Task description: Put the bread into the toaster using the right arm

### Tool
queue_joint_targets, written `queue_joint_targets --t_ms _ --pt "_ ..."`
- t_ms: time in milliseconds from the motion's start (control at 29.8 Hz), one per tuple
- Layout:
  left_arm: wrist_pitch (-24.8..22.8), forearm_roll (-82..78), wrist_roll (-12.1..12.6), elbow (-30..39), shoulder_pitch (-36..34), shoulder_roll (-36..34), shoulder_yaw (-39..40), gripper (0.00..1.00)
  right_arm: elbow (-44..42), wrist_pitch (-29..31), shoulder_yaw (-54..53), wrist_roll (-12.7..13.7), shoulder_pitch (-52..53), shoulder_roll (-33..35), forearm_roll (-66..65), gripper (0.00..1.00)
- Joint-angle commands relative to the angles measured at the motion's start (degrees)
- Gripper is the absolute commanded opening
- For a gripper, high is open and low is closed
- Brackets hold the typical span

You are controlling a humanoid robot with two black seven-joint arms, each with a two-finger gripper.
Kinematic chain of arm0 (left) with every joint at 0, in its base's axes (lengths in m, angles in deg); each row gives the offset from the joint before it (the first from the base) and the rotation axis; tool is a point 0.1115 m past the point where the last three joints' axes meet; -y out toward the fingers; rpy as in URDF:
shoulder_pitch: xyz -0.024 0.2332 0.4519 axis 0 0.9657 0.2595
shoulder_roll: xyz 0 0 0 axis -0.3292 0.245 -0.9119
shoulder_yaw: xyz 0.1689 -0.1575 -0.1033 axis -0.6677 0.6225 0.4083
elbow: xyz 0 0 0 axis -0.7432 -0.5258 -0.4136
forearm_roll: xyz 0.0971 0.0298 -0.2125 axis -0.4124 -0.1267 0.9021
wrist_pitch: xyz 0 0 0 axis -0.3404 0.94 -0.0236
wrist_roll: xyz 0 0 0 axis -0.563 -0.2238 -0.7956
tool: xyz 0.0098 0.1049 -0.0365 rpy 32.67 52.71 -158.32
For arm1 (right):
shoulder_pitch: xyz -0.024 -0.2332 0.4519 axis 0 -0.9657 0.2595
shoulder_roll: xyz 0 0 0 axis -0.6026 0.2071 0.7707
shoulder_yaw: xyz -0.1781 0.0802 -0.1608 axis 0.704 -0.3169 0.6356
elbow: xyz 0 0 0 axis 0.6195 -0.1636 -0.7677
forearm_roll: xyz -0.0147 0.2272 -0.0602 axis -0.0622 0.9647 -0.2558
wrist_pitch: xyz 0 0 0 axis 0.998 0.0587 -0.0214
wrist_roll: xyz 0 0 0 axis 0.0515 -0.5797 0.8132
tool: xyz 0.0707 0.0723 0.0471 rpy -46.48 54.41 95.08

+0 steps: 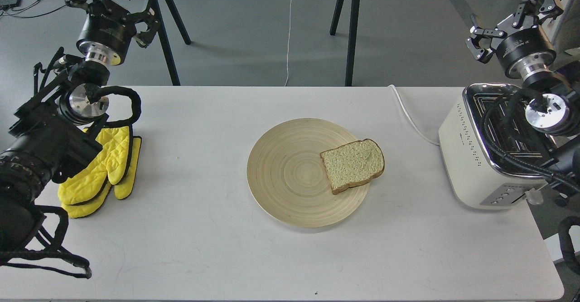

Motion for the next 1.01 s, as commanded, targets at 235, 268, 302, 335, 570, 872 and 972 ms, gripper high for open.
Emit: queue_joint_targets --t_ms 235,268,302,335,570,872,972 --pt "0.0 0.3 -0.1 -1.0 0.0 0.1 0.1 1.0 2.8 -1.0 0.4 -0.1 -0.4 0.4 -0.1 0.99" --pt "0.0 0.3 -0.1 -1.0 0.0 0.3 0.1 1.0 4.2 -1.8 0.5 0.0 -0.6 0.5 -0.5 0.99" --pt "0.0 0.3 -0.1 -1.0 0.0 0.3 0.1 1.0 5.7 -2.5 0.5 -0.1 -0.9 0.6 -0.8 0.99" --pt "0.0 0.3 -0.1 -1.0 0.0 0.3 0.1 1.0 7.6 -3.3 1.0 -0.1 -1.1 1.0 -0.9 0.99" --pt "0.0 0.3 -0.2 -1.0 0.0 0.3 0.1 1.0 27.1 -14.5 12.4 -0.4 -4.0 10.3 -7.8 0.99" --pt "0.0 0.3 -0.1 -1.0 0.0 0.3 0.2 1.0 37.1 -28.2 27.1 0.0 -10.0 13.8 -33.7 0.99" --pt "0.0 0.3 -0.1 -1.0 0.1 0.3 0.1 1.0 36.7 -30.2 32.9 0.0 -10.4 13.4 -36.4 0.98"
